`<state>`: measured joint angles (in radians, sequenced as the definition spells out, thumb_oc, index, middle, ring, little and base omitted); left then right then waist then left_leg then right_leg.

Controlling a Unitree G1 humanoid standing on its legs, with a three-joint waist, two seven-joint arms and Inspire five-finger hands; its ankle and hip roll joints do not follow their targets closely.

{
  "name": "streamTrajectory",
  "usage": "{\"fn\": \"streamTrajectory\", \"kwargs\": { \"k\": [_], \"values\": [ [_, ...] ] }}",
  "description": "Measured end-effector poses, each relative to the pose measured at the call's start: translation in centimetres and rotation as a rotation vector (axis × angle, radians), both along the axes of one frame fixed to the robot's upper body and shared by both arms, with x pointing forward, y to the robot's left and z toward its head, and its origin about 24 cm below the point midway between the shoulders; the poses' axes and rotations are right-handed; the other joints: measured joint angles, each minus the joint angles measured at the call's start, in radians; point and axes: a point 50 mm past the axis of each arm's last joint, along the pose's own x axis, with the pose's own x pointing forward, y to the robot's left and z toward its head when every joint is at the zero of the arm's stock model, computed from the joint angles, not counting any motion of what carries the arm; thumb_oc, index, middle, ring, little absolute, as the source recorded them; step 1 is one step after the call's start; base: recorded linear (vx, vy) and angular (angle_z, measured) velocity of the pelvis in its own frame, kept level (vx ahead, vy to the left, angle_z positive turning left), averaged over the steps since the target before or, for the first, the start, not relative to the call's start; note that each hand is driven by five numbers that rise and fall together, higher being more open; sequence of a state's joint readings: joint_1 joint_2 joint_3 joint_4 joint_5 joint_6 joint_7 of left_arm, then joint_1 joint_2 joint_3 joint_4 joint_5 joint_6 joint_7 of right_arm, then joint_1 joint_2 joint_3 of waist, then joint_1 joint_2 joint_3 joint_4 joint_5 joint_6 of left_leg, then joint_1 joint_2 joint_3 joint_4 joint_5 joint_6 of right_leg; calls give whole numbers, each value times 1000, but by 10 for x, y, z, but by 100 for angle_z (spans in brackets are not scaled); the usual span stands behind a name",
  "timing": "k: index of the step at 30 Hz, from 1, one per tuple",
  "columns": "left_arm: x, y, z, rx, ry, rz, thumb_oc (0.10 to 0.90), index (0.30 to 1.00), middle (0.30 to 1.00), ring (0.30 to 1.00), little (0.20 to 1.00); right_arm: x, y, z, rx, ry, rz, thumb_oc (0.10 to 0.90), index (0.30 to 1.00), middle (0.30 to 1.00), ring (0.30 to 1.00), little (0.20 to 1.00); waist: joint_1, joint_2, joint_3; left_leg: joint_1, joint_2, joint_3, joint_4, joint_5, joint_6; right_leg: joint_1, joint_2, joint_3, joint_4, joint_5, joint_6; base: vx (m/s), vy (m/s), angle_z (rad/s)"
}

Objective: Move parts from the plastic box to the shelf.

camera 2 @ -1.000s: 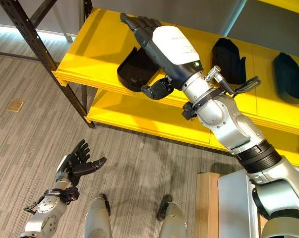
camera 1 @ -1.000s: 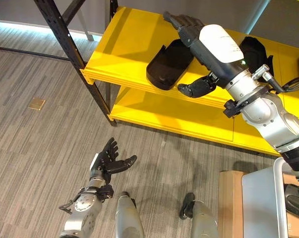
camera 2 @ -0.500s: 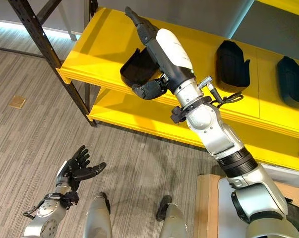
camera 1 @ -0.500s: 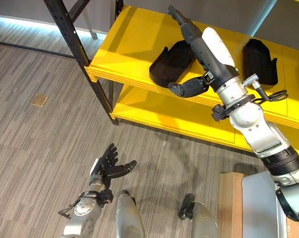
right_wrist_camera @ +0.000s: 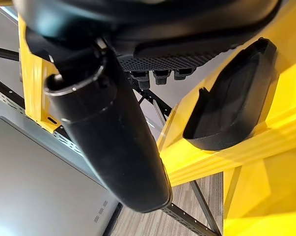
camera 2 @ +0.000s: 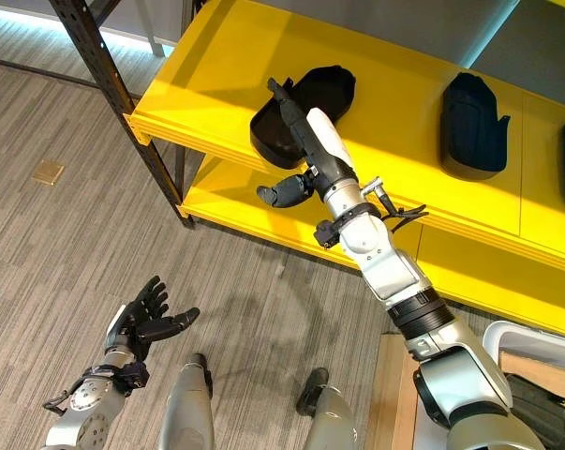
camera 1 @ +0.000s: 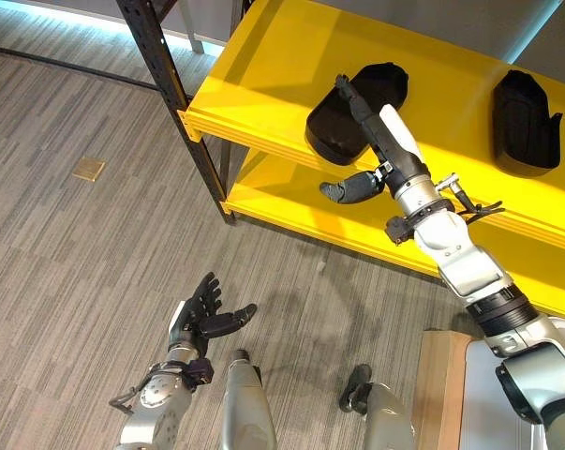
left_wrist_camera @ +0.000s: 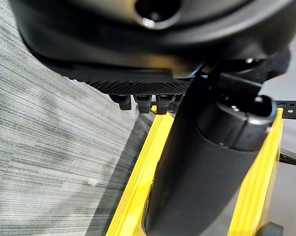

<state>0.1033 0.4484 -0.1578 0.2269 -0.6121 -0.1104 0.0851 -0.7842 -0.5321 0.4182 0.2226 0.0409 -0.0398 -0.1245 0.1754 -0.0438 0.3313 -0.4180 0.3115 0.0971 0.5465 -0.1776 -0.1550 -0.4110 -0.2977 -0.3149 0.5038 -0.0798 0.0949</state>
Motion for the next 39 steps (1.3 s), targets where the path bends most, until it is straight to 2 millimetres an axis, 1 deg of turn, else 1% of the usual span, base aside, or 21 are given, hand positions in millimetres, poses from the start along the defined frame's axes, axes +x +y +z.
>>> {"fn": "streamTrajectory", "kwargs": {
  "k": [2,4,8,9,13,14,20,23,24,26,28,30,32,34,39],
  "values": [
    [3,-3,0,2,-1,-2,900,1000,1000,1000,1000,6,4,-9,73,64,4,900,1000,1000,1000,1000,-1,6,3,-8,0,-6,1,1,1,-2,-1,-6,-1,-1,-1,7,2,9],
    [4,-3,2,3,-9,1,900,1000,1000,1000,1000,8,6,-18,80,116,7,900,1000,1000,1000,1000,1,13,11,-28,-1,-23,3,3,4,-7,-1,-21,-5,-5,-5,5,4,16],
    [3,-2,1,4,-2,10,900,1000,1000,1000,1000,11,7,-24,104,153,6,900,1000,1000,1000,1000,32,20,21,-41,-3,-26,3,6,1,-18,-4,-24,5,-6,-2,2,5,3],
    [3,-2,1,5,-2,18,900,1000,1000,1000,1000,11,8,-21,112,148,9,900,1000,1000,1000,1000,32,22,33,-44,-4,-28,4,6,0,-21,-5,-26,8,-7,-2,1,8,8],
    [6,-2,3,7,-10,22,900,1000,1000,1000,1000,12,11,-18,124,144,16,900,1000,1000,1000,1000,44,20,48,-54,-8,-32,4,7,1,-27,-10,-32,10,-8,-2,9,6,4],
    [9,-3,6,7,-23,20,900,1000,1000,1000,1000,12,13,-11,132,129,26,900,1000,1000,1000,1000,43,19,57,-54,-12,-33,2,9,3,-27,-12,-33,11,-8,-2,18,4,4],
    [13,-3,9,9,-33,32,900,1000,1000,1000,1000,13,25,0,150,106,63,900,1000,1000,1000,1000,45,18,58,-54,-16,-34,-1,11,4,-26,-16,-35,13,-8,-1,3,1,1],
    [13,-3,9,9,-33,34,900,1000,1000,1000,1000,12,33,2,124,101,88,900,1000,1000,1000,1000,46,18,58,-54,-16,-38,-1,13,3,-26,-16,-36,14,-8,-1,4,1,2],
    [13,-3,9,4,-32,37,900,1000,1000,1000,1000,15,34,1,132,112,82,900,1000,1000,1000,1000,47,18,58,-59,-17,-43,-1,14,3,-26,-17,-38,15,-8,-1,21,1,8],
    [13,-3,9,5,-33,38,900,1000,1000,1000,1000,21,27,-3,123,133,47,900,1000,1000,1000,1000,48,17,58,-71,-18,-50,0,17,5,-32,-18,-44,16,-9,-2,10,2,9],
    [10,-2,7,5,-24,41,900,1000,1000,1000,1000,21,26,-3,122,132,45,900,1000,1000,1000,1000,47,17,64,-77,-18,-49,-1,19,4,-41,-19,-44,20,-11,-4,4,4,2],
    [13,-3,9,5,-34,37,900,1000,1000,1000,1000,21,24,-2,117,129,38,900,1000,1000,1000,1000,45,19,64,-85,-19,-48,0,19,4,-52,-20,-43,19,-11,-4,0,0,0],
    [15,-3,12,4,-55,36,900,1000,1000,1000,1000,25,16,4,101,114,9,900,1000,1000,1000,1000,47,27,78,-99,-20,-48,8,19,5,-66,-22,-41,26,-12,-4,0,0,0],
    [14,-2,11,5,-49,38,900,1000,1000,1000,1000,31,4,1,91,134,-50,900,1000,1000,1000,1000,46,33,91,-102,-19,-47,6,20,4,-74,-22,-39,33,-12,-5,0,0,0],
    [14,-3,12,4,-54,38,900,1000,1000,1000,1000,33,-3,4,80,130,-75,900,1000,1000,1000,1000,48,38,103,-102,-20,-43,8,21,4,-79,-22,-36,35,-12,-5,0,0,0]
  ]
}}
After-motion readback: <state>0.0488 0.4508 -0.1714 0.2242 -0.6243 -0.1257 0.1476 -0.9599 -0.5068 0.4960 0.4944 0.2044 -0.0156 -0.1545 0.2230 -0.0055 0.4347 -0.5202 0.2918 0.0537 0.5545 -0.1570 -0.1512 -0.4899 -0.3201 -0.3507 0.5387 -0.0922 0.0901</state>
